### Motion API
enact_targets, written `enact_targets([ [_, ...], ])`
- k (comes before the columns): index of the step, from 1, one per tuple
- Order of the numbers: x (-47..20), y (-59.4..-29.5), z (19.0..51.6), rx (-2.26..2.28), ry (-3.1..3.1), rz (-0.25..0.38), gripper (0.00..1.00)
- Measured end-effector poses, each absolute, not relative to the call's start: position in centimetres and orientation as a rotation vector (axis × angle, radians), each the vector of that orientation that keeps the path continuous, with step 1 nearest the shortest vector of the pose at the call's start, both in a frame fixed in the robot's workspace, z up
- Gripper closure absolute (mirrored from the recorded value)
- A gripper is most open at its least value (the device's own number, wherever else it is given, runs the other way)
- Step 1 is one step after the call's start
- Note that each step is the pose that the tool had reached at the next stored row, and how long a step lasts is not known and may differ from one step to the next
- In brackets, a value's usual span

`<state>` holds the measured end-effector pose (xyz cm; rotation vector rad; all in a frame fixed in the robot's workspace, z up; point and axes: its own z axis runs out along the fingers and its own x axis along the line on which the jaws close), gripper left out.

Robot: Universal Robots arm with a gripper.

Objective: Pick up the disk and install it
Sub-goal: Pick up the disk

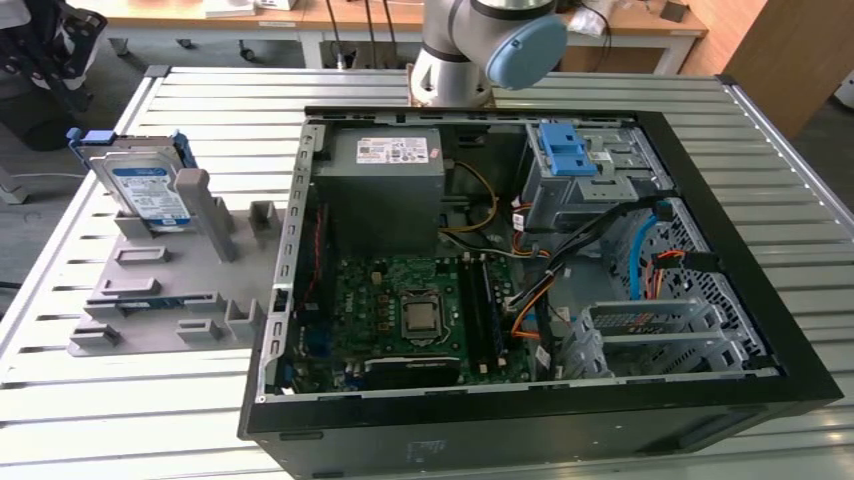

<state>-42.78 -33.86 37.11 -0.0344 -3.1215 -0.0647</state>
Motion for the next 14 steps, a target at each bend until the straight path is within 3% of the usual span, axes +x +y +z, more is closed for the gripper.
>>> enact_targets([
  [14,-42.78,-33.86,37.10,0.046,-3.120,-0.064,0.89],
])
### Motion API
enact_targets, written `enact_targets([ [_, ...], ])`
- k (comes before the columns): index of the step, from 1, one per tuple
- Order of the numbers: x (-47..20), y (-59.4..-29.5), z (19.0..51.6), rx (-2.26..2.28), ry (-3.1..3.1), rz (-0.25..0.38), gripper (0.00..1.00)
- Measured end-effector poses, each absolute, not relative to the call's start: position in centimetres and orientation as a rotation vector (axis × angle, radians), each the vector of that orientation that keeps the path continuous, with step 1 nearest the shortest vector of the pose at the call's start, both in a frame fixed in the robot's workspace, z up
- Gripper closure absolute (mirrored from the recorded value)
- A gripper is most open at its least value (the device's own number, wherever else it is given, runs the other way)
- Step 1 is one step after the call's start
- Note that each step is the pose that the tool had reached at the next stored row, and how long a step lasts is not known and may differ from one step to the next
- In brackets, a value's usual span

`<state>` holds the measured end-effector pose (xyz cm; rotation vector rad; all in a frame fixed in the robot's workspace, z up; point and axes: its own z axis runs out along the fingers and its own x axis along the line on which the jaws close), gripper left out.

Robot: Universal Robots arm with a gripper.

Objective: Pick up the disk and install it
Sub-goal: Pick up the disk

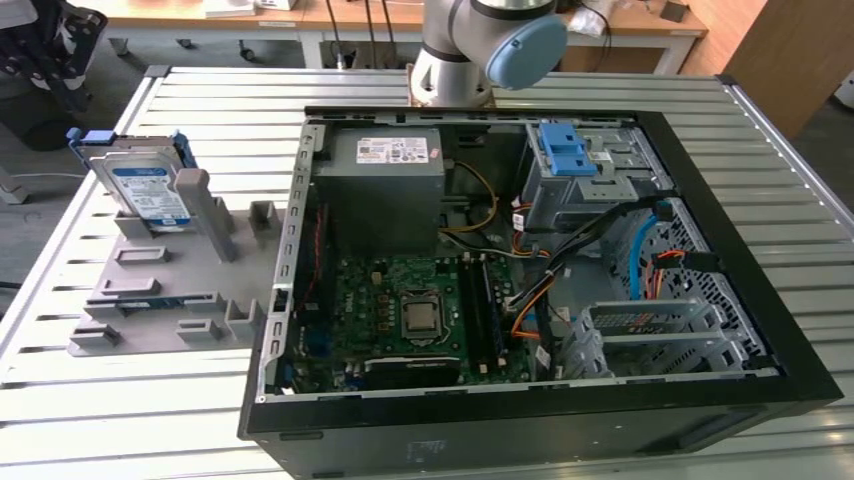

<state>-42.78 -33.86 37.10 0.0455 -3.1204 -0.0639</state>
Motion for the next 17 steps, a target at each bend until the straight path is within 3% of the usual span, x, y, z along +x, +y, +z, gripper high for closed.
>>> enact_targets([
  [17,-42.77,-33.86,37.10,0.201,-3.116,-0.062,0.89],
])
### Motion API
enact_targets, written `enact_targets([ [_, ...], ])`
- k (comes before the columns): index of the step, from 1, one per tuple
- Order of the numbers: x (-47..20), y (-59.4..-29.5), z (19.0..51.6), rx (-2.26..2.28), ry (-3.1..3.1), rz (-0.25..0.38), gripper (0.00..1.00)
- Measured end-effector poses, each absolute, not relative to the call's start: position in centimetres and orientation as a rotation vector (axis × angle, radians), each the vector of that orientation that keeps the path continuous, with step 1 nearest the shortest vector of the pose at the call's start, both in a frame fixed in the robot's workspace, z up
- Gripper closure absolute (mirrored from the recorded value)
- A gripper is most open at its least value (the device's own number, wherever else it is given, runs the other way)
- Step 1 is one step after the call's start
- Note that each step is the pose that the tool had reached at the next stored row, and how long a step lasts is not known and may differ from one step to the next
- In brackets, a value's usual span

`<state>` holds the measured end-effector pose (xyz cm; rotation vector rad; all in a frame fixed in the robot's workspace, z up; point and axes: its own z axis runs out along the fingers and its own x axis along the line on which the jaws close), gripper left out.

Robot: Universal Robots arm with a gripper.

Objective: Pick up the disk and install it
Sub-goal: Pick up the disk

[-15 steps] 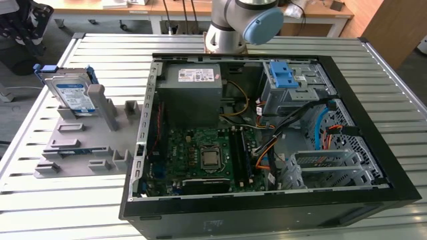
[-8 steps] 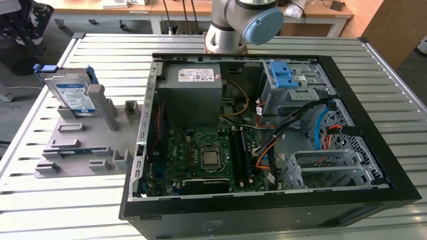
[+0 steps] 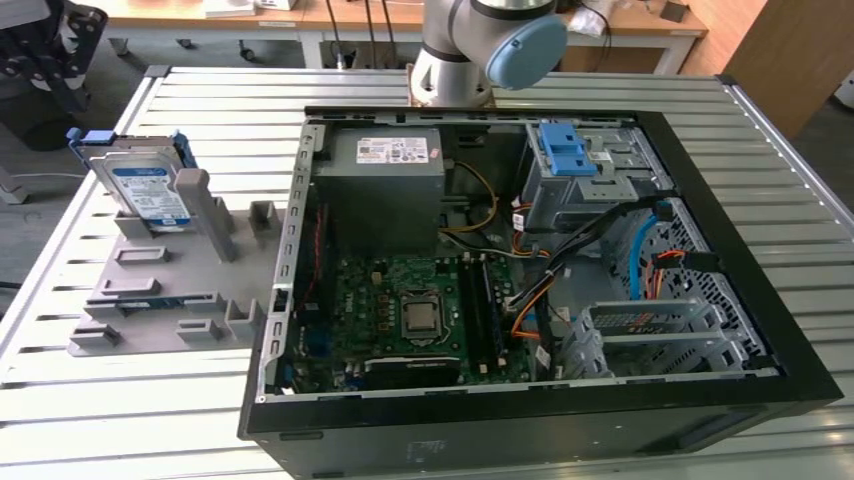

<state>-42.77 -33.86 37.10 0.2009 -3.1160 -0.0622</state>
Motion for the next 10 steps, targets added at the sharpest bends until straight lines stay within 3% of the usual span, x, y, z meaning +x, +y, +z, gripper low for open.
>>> enact_targets([
  [10,-42.78,-33.86,37.10,0.293,-3.109,-0.061,0.89],
])
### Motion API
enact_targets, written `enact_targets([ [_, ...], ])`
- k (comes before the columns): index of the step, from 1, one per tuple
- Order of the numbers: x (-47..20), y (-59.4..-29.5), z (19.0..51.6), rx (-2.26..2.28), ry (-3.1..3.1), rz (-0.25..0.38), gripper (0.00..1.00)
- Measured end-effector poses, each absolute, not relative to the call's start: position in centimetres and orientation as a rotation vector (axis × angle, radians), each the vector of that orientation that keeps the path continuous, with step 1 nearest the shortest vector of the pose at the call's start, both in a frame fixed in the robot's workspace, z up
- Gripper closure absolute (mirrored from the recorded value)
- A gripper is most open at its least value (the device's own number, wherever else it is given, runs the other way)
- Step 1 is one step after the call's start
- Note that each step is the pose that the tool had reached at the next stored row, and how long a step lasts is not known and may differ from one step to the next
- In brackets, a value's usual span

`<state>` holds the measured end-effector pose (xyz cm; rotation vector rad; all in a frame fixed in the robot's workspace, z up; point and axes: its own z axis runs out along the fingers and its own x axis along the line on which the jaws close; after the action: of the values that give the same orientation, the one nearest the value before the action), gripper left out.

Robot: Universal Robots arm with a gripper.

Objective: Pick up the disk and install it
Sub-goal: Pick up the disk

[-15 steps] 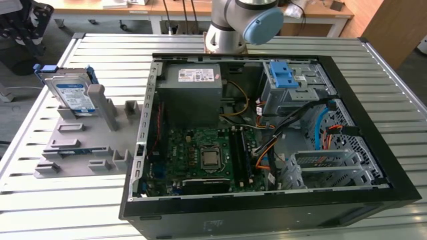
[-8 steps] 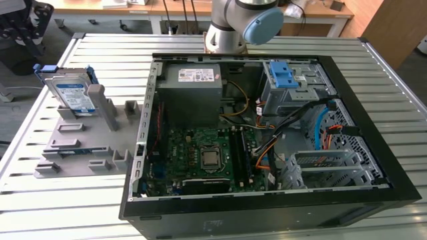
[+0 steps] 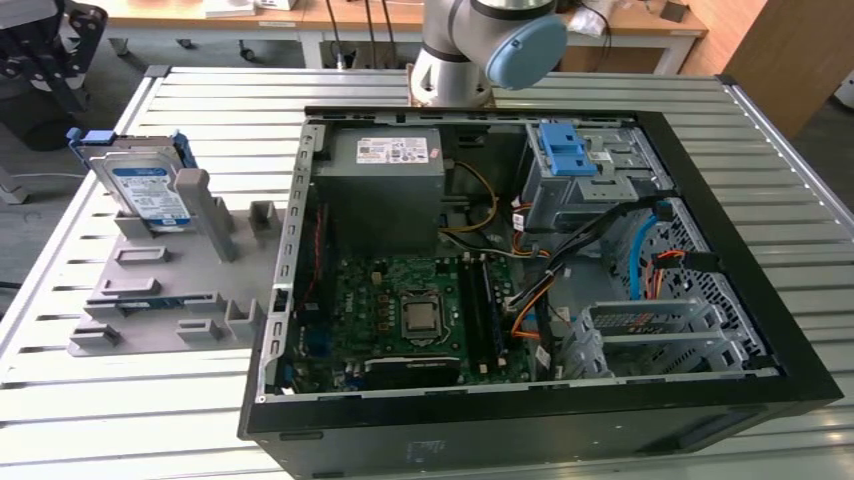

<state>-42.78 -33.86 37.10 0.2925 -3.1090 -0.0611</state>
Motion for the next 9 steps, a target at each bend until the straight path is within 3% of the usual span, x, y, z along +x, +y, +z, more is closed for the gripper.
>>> enact_targets([
  [9,-42.78,-33.86,37.10,0.351,-3.102,-0.061,0.89],
])
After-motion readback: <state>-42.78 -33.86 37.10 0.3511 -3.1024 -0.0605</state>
